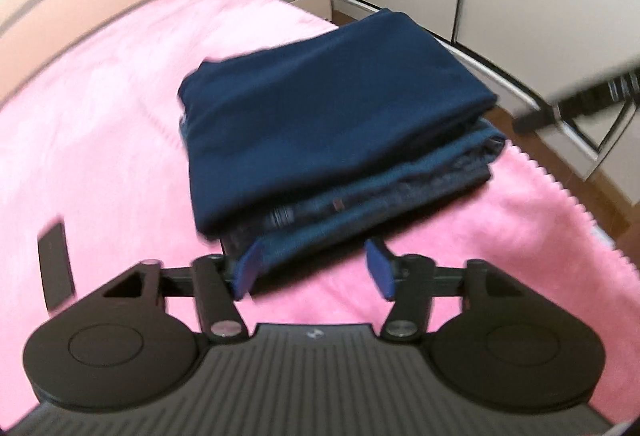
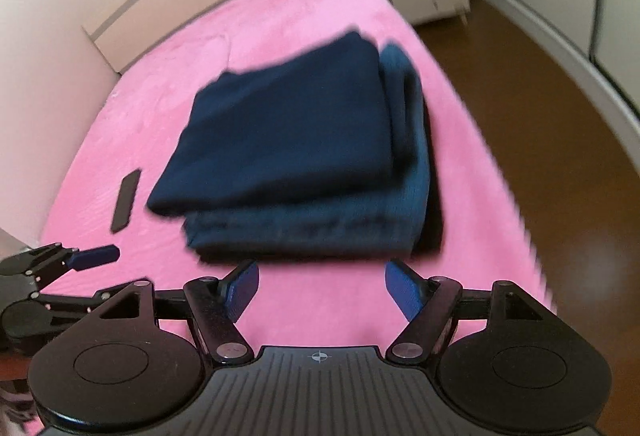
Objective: Fold clothes
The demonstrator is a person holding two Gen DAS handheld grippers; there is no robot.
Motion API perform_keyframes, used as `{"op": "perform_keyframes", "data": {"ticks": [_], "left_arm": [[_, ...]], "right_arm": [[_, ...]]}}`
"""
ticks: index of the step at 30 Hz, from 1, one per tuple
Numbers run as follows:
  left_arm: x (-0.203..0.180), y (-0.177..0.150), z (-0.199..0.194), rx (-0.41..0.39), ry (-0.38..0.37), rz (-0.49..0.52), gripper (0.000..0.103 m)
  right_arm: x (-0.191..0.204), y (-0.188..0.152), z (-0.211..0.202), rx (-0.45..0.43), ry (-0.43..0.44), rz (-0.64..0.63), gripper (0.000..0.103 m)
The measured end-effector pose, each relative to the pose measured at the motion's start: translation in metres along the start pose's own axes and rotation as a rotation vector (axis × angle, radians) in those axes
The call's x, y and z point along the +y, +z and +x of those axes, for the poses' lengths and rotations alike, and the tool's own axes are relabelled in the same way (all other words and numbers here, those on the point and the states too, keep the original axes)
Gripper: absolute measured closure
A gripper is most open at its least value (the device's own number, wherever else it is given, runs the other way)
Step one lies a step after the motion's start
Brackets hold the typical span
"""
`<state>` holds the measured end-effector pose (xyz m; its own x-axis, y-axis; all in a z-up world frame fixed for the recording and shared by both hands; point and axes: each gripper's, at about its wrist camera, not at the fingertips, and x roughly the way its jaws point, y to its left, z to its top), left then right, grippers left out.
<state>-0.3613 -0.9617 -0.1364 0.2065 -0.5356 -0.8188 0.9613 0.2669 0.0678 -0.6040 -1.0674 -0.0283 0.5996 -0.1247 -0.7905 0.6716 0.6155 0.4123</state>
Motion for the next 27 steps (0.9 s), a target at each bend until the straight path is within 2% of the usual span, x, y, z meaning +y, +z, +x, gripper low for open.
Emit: {"op": "perform_keyframes", "data": {"ticks": [1, 4, 7, 10, 12, 13, 14, 15, 19, 23, 27], "left_arm": [[0.0, -0.006, -0.009, 0.003, -0.007, -0.031, 0.03], [0.004, -0.02, -0.033, 0.012, -0.022, -0.109, 0.019], [0.016, -0.03, -0.061, 0.0, -0.009, -0.208, 0.009], [0.029, -0.038, -0.082, -0.014, 0.001, -0.335, 0.008], [0.036, -0.041, -0.096, -0.004, 0.002, -0.373, 0.008], [0.038, -0.042, -0.104, 0.0, 0.007, -0.365, 0.008], [0.038, -0.042, -0.111, 0.002, 0.013, -0.35, 0.008], [0.037, -0.042, -0.119, 0.0, 0.018, -0.329, 0.008], [0.033, -0.045, -0.15, -0.048, 0.02, -0.259, 0.008], [0.019, -0.045, -0.165, -0.036, 0.041, -0.193, 0.004], [0.015, -0.045, -0.18, -0.049, 0.031, -0.244, 0.004]], "right_arm": [[0.004, -0.008, -0.008, 0.007, 0.0, 0.012, 0.03], [0.018, -0.029, -0.031, 0.02, -0.009, 0.039, 0.028], [0.029, -0.038, -0.056, 0.009, -0.05, 0.059, 0.012], [0.045, -0.045, -0.081, -0.016, -0.081, 0.048, 0.011], [0.056, -0.047, -0.096, -0.03, -0.094, 0.046, 0.01], [0.061, -0.048, -0.103, -0.037, -0.1, 0.045, 0.008], [0.065, -0.048, -0.106, -0.032, -0.109, 0.041, 0.001], [0.07, -0.048, -0.109, -0.025, -0.118, 0.036, 0.0], [0.088, -0.047, -0.119, 0.003, -0.159, 0.021, 0.0], [0.102, -0.047, -0.132, 0.0, -0.204, 0.0, 0.0], [0.115, -0.053, -0.144, -0.041, -0.266, -0.057, 0.0]]}}
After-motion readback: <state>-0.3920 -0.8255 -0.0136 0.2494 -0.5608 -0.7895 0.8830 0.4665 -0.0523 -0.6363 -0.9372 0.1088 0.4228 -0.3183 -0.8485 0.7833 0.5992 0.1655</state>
